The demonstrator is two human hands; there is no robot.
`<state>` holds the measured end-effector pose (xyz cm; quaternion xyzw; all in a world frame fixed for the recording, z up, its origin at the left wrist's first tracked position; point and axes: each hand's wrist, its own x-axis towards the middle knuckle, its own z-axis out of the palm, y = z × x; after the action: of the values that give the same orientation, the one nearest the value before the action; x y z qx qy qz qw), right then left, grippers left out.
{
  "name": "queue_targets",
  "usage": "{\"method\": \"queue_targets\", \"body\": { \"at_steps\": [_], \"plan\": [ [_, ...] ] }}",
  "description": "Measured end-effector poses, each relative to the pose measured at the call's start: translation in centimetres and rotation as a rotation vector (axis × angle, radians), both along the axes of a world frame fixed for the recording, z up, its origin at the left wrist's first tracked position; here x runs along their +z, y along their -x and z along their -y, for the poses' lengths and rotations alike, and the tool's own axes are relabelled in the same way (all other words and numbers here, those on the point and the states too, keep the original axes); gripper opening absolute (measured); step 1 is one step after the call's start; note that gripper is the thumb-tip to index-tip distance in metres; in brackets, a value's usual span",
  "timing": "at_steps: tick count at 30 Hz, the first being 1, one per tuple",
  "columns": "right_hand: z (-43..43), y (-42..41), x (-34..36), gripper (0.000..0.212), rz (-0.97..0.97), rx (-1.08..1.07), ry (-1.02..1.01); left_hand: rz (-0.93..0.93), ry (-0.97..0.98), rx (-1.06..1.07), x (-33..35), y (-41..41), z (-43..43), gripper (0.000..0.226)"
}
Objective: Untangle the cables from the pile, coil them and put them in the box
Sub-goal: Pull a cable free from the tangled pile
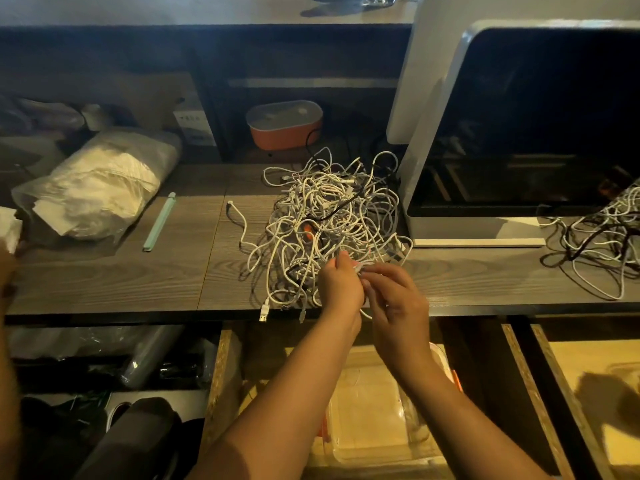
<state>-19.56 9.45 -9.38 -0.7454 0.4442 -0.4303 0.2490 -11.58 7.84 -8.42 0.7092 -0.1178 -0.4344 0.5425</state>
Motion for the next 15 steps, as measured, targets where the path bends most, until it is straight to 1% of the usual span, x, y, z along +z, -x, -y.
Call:
{"method": "queue_targets", "body": {
  "at_steps": [1, 2, 3, 4, 5, 7, 9, 10, 11, 13, 15],
  "plan": [
    [0.0, 0.3, -0.5, 0.018, -0.062, 0.051, 0.103, -0.05, -0.006, 0.033, 0.1, 0.0, 0.1, 0.031],
    [0.2, 0.6, -0.7, 0.023, -0.093, 0.102, 0.153, -0.082, -0.002, 0.061, 0.2, -0.1, 0.0, 0.032],
    [0.4, 0.9, -0.7, 0.027, -0.112, 0.149, 0.169, -0.087, 0.012, 0.074, 0.2, -0.2, -0.2, 0.035],
    [0.5, 1.4, -0.7, 0.03, -0.117, 0.186, 0.143, -0.072, 0.037, 0.068, 0.3, -0.3, -0.6, 0.037],
    [0.6, 1.7, -0.5, 0.029, -0.086, 0.208, 0.084, -0.04, 0.066, 0.04, 0.4, -0.4, -0.9, 0.039],
    [0.6, 2.2, -0.1, 0.024, 0.093, 0.184, -0.064, 0.047, 0.112, -0.061, 0.8, -0.2, -1.7, 0.044],
    [0.4, 2.2, 0.2, 0.014, 0.269, 0.063, -0.213, 0.148, 0.128, -0.177, 0.7, -0.1, -2.1, 0.048],
    [0.3, 2.2, 0.3, 0.017, 0.321, 0.011, -0.317, 0.187, 0.128, -0.229, 0.6, 0.0, -2.2, 0.05],
    [0.4, 2.3, 0.4, 0.021, 0.347, -0.007, -0.443, 0.2, 0.126, -0.27, 0.3, 0.0, -2.5, 0.051],
    [0.4, 2.9, 0.2, 0.017, 0.327, 0.046, -0.663, 0.165, 0.12, -0.313, -0.4, 0.1, -2.9, 0.052],
    [0.2, 3.7, 0.0, 0.012, 0.29, 0.11, -0.772, 0.125, 0.1, -0.338, -1.3, 0.2, -3.3, 0.052]
  ]
}}
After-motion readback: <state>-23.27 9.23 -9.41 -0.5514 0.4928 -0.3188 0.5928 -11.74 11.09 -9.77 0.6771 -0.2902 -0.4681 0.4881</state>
